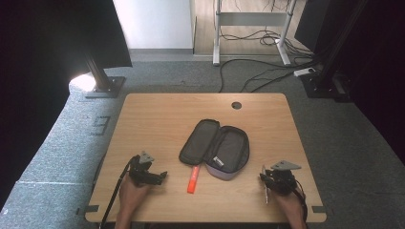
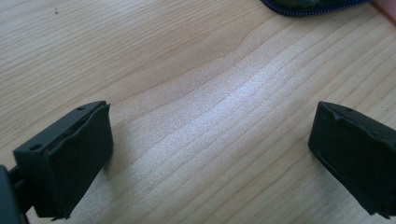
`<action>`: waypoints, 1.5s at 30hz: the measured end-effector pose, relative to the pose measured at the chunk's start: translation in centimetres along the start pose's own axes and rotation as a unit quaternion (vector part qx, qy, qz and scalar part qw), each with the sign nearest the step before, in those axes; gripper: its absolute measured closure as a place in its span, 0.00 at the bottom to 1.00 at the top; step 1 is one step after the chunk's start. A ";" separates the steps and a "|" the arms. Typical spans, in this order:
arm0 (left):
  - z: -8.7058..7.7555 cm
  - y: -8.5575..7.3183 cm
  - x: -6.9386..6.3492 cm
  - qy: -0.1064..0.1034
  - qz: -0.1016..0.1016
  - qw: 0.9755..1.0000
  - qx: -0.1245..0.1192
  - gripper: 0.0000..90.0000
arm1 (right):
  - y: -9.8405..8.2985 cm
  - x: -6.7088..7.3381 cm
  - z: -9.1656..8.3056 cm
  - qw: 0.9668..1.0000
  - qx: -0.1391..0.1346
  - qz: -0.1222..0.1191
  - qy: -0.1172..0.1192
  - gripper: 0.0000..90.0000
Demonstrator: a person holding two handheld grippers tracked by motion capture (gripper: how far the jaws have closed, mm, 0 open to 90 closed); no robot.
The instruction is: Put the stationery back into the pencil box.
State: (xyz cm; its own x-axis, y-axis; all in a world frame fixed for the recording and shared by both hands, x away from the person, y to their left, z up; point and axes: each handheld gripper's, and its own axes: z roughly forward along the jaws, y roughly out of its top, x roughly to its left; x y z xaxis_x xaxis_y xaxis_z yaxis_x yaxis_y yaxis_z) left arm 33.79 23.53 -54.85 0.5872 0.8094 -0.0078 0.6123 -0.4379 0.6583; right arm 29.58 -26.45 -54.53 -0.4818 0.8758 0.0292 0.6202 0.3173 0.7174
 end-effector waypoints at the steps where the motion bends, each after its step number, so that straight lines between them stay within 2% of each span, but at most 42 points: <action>1: 0.0 0.0 0.0 -0.001 0.000 1.000 0.000 0.00 | 0.0 -0.1 0.0 1.000 -0.001 0.001 0.000 0.74; 8: 0.0 0.0 0.0 -0.001 0.000 1.000 0.000 0.00 | 0.1 -1.0 0.2 1.000 -0.004 0.008 0.001 0.82; 13: 0.0 0.0 0.0 -0.001 0.000 1.000 0.000 0.00 | -0.1 -1.0 -0.3 1.000 0.001 0.016 0.000 0.79; 19: 0.0 0.0 0.0 -0.001 0.000 1.000 0.000 0.00 | -0.3 -1.1 -0.5 1.000 0.003 0.015 -0.001 0.86; 28: 0.0 0.0 0.0 -0.001 0.000 1.000 0.000 0.00 | -0.3 -1.2 -0.5 1.000 0.001 0.016 0.004 0.87; 45: 0.0 0.0 0.0 -0.001 0.000 1.000 0.000 0.00 | 2.7 -1.2 -1.4 0.999 -0.025 0.001 0.033 0.87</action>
State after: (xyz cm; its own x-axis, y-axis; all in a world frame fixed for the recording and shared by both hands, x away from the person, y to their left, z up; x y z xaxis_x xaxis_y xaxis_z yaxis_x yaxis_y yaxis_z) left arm 33.80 23.54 -54.85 0.5879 0.8089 -0.0087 0.6121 -0.4377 0.6586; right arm 30.95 -27.19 -51.66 -0.5216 0.8499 0.0742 0.5900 0.2965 0.7510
